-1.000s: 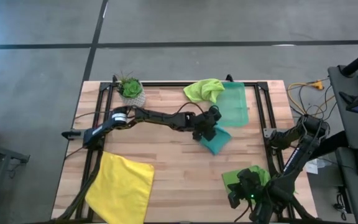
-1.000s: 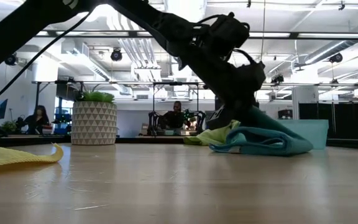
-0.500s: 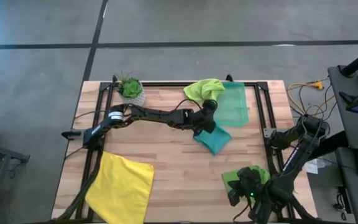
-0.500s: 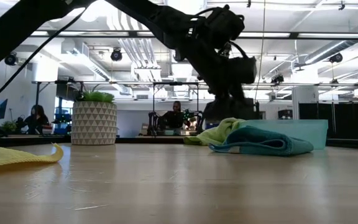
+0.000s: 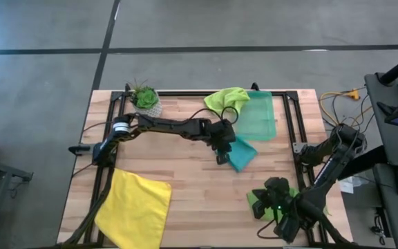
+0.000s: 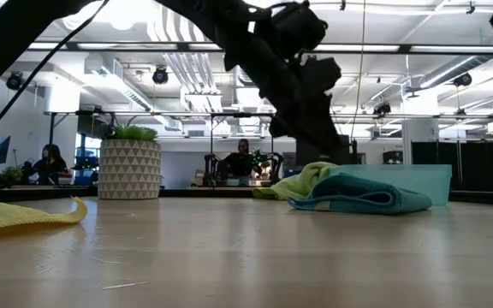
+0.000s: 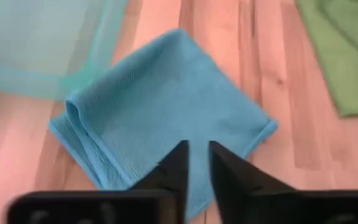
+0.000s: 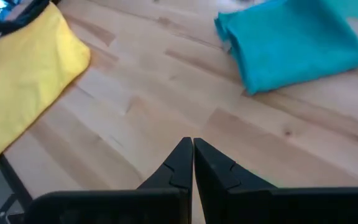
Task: Fold microfiber towels
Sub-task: Fold the blue towel
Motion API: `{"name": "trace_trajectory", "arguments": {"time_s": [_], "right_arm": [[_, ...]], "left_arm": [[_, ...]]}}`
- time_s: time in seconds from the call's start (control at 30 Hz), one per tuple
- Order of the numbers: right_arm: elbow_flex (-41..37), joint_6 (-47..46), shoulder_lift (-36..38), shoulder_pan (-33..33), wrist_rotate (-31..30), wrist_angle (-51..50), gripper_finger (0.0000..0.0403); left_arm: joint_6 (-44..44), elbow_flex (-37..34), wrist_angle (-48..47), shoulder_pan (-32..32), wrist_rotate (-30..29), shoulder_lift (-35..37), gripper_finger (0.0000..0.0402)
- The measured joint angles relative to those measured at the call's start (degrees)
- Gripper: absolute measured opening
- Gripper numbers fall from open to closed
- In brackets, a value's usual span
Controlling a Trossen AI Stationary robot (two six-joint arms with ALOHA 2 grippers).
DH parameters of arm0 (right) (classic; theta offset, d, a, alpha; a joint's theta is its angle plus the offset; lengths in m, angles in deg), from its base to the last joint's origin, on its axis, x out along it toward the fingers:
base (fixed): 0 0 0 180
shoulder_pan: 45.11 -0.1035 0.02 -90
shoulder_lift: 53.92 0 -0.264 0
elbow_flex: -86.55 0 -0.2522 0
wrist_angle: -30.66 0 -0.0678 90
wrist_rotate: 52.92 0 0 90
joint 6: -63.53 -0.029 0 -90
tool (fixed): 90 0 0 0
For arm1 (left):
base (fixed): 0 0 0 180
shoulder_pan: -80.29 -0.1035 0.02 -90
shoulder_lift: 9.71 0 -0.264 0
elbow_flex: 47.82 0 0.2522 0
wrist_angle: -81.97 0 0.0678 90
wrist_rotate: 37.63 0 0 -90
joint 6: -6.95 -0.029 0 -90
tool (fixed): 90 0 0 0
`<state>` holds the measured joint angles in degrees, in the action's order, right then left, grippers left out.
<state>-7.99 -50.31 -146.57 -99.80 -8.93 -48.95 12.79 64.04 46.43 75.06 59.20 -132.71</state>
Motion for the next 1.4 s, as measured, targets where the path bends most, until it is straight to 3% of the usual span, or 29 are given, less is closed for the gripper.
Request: {"name": "trace_trajectory", "arguments": {"time_s": [0.07,0.27,0.53,0.67,0.9,1.07,1.3,1.4], "right_arm": [[-0.1,1.0,1.1,0.0,-0.8,-0.1,0.0008],[-0.2,2.9,3.2,0.0,-1.8,-1.8,0.0009],[-1.0,2.9,4.9,0.8,-3.0,-3.2,0.0009],[-1.9,3.1,5.8,2.8,-3.7,-3.2,0.0009],[-4.4,3.2,8.7,6.9,-3.7,0.3,0.0009],[-10.8,10.0,13.4,8.3,-3.3,15.5,0.0009],[-29.3,15.9,19.2,10.9,6.9,52.8,0.0009],[-36.0,16.0,18.6,12.2,7.3,65.3,0.0009]], "left_arm": [[1.2,-1.1,1.3,0.3,-0.2,-0.9,0.0009],[1.4,-2.0,-0.9,0.4,-2.6,-4.1,0.0007],[5.8,-1.8,-10.7,1.2,-2.0,-4.7,0.0001],[9.9,-1.8,-13.2,3.3,3.7,-4.5,0.0001],[16.6,-2.2,-14.2,6.3,21.9,-4.3,0.0001],[15.9,-2.2,-13.2,6.0,25.2,1.3,0.0001],[4.6,-2.1,-9.1,5.2,20.7,6.5,0.0001],[4.3,-2.2,-5.2,5.2,21.3,5.4,0.0001]]}}
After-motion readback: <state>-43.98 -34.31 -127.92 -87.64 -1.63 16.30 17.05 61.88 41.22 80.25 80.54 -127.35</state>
